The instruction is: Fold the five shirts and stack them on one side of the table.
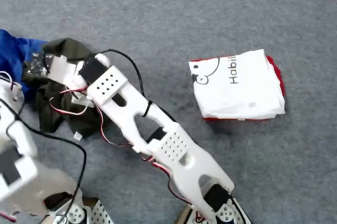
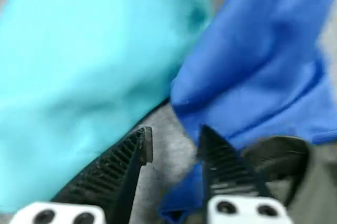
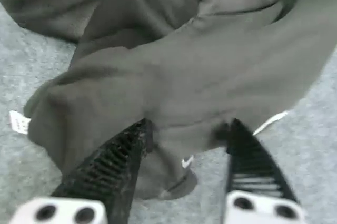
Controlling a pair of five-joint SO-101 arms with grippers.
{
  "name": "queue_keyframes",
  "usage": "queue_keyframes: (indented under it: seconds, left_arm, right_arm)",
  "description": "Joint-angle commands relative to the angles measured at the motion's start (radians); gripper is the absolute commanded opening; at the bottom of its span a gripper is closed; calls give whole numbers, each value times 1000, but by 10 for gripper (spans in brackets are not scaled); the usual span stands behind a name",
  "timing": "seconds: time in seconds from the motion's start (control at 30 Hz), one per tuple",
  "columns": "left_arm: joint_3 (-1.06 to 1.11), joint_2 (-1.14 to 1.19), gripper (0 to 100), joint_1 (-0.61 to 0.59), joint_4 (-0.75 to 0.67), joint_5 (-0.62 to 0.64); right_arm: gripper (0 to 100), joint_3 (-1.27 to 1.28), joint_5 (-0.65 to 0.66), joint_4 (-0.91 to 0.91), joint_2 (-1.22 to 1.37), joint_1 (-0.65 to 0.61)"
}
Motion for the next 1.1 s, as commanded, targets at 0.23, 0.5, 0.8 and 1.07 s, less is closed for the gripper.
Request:
queue_keyframes:
  seconds: [0.23, 0.5, 0.8, 1.07]
  left_arm:
    - [-253, 111, 19, 2, 199, -37]
    - [-259, 111, 19, -5, 199, -37]
    - [-259, 116, 19, -5, 201, -41]
    - [-259, 117, 19, -2, 199, -41]
  right_arm:
    - [2, -160, 3, 8, 15, 147]
    - [2, -463, 61, 155, 15, 305]
    - [2, -516, 288, 140, 36, 441]
    - [228, -542, 351, 107, 113, 473]
